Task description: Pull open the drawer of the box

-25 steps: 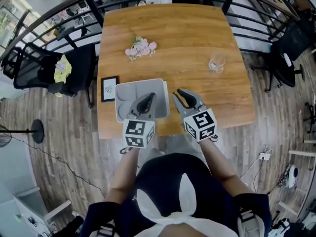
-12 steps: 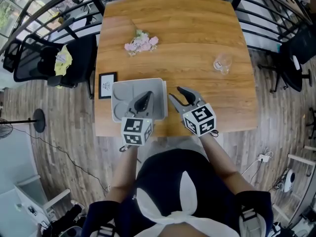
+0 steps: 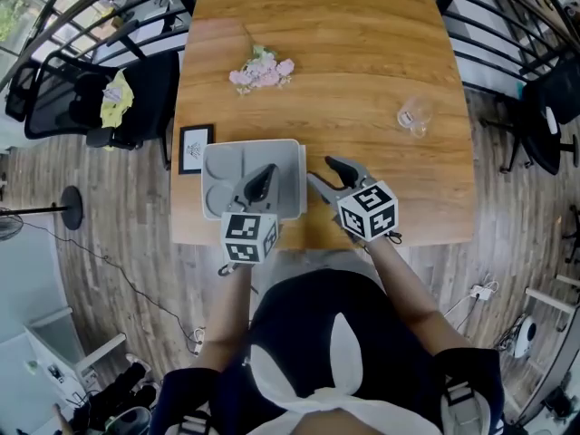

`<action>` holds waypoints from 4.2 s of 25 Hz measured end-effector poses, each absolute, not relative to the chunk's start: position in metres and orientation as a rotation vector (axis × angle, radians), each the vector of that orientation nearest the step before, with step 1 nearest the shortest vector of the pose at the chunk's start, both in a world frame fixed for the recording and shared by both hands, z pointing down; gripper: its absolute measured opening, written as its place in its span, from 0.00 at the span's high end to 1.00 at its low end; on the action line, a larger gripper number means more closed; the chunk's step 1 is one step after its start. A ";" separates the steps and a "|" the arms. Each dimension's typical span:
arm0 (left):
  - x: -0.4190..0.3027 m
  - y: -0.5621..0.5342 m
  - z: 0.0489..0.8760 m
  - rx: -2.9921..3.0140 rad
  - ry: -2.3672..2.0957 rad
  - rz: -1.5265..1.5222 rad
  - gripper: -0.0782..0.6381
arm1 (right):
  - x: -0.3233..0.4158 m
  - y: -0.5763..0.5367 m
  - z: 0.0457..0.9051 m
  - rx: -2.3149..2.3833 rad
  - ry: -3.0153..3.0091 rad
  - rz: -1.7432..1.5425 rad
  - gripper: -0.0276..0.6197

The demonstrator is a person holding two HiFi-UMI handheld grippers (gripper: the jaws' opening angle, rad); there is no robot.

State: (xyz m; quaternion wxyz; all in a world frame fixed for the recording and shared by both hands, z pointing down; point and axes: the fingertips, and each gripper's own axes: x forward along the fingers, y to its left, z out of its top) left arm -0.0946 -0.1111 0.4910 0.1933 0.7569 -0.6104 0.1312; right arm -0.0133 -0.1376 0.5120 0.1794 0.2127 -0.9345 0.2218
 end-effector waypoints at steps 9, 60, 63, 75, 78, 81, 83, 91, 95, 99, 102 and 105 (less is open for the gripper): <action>-0.094 -0.116 0.510 2.090 -1.708 0.400 0.87 | -0.021 -0.131 0.551 0.427 -2.557 0.844 0.62; -0.091 -0.132 0.583 2.026 -1.592 0.566 0.87 | -0.041 -0.122 0.634 -0.260 -2.229 1.718 0.68; -0.091 -0.134 0.582 2.033 -1.592 0.572 0.87 | -0.042 -0.121 0.634 -0.245 -2.213 1.742 0.69; -0.095 -0.134 0.583 2.013 -1.608 0.574 0.87 | -0.033 -0.122 0.633 -0.224 -2.168 1.737 0.70; -0.094 -0.134 0.582 2.011 -1.607 0.569 0.87 | -0.027 -0.123 0.633 -0.213 -2.163 1.735 0.70; -0.093 -0.133 0.581 2.000 -1.606 0.570 0.87 | -0.021 -0.123 0.633 -0.205 -2.158 1.748 0.70; -0.094 -0.135 0.580 1.999 -1.611 0.556 0.87 | -0.017 -0.123 0.633 -0.201 -2.155 1.762 0.70; -0.096 -0.134 0.581 1.998 -1.608 0.559 0.87 | -0.008 -0.128 0.633 -0.168 -2.174 1.727 0.70; -0.096 -0.134 0.582 1.997 -1.609 0.557 0.87 | -0.006 -0.127 0.635 -0.142 -2.188 1.705 0.69; -0.093 -0.133 0.582 2.002 -1.608 0.578 0.87 | -0.004 -0.128 0.629 -0.086 -2.224 1.609 0.66; -0.092 -0.133 0.581 2.012 -1.612 0.586 0.87 | -0.003 -0.128 0.616 -0.005 -2.277 1.531 0.59; -0.091 -0.133 0.581 2.014 -1.616 0.595 0.87 | -0.002 -0.132 0.608 0.193 -2.339 1.384 0.59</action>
